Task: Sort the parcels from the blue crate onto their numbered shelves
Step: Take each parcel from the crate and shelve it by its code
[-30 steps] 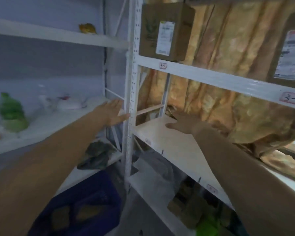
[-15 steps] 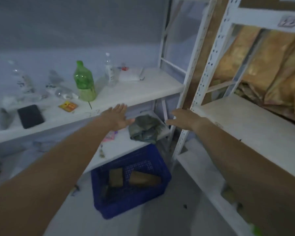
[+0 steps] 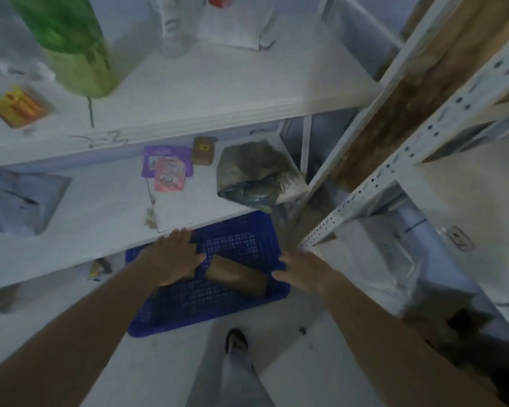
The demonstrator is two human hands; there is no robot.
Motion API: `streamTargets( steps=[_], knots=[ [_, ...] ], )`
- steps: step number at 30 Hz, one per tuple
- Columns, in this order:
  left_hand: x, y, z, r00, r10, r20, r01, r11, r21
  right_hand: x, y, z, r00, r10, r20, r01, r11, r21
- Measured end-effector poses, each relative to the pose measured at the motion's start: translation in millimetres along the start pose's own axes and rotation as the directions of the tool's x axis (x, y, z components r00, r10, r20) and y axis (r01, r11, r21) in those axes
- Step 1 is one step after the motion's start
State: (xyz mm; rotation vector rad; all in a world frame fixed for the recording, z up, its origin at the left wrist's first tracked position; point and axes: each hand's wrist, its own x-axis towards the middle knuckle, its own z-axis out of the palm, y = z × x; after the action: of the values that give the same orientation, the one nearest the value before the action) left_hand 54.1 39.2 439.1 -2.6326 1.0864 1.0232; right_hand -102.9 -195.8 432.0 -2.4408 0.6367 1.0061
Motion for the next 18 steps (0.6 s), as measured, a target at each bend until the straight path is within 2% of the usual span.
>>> streamTargets(
  steps=[4,8,11,13,14,15,18],
  knots=[
    [65,-6,63,0.997,-0.028,0.068,0.037,0.990,-0.137,85,16,41,0.995,-0.006,0.096,-0.003,0.996,0.093],
    [135,-26,147,0.971,-0.024,0.236,0.064,0.984,-0.166,172,26,107,0.985,-0.005,0.170,-0.025,0.985,0.173],
    [210,-41,204,0.956,0.024,0.293,0.049,0.970,-0.238,253,40,161,0.987,-0.013,0.159,-0.018,0.981,0.193],
    [269,-48,240,0.957,0.004,0.291,0.111,0.919,-0.379,311,52,193,0.993,0.002,0.117,-0.024,0.983,0.180],
    [299,-49,257,0.956,-0.017,0.294,0.164,0.861,-0.482,339,58,207,0.996,0.018,0.087,-0.030,0.989,0.142],
    [328,-47,274,0.951,-0.033,0.309,0.224,0.762,-0.608,366,65,219,0.998,0.033,0.054,-0.038,0.996,0.085],
    [403,-36,323,0.939,-0.021,0.343,0.332,0.316,-0.889,439,79,250,0.997,0.080,-0.010,-0.080,0.994,-0.070]
  ],
)
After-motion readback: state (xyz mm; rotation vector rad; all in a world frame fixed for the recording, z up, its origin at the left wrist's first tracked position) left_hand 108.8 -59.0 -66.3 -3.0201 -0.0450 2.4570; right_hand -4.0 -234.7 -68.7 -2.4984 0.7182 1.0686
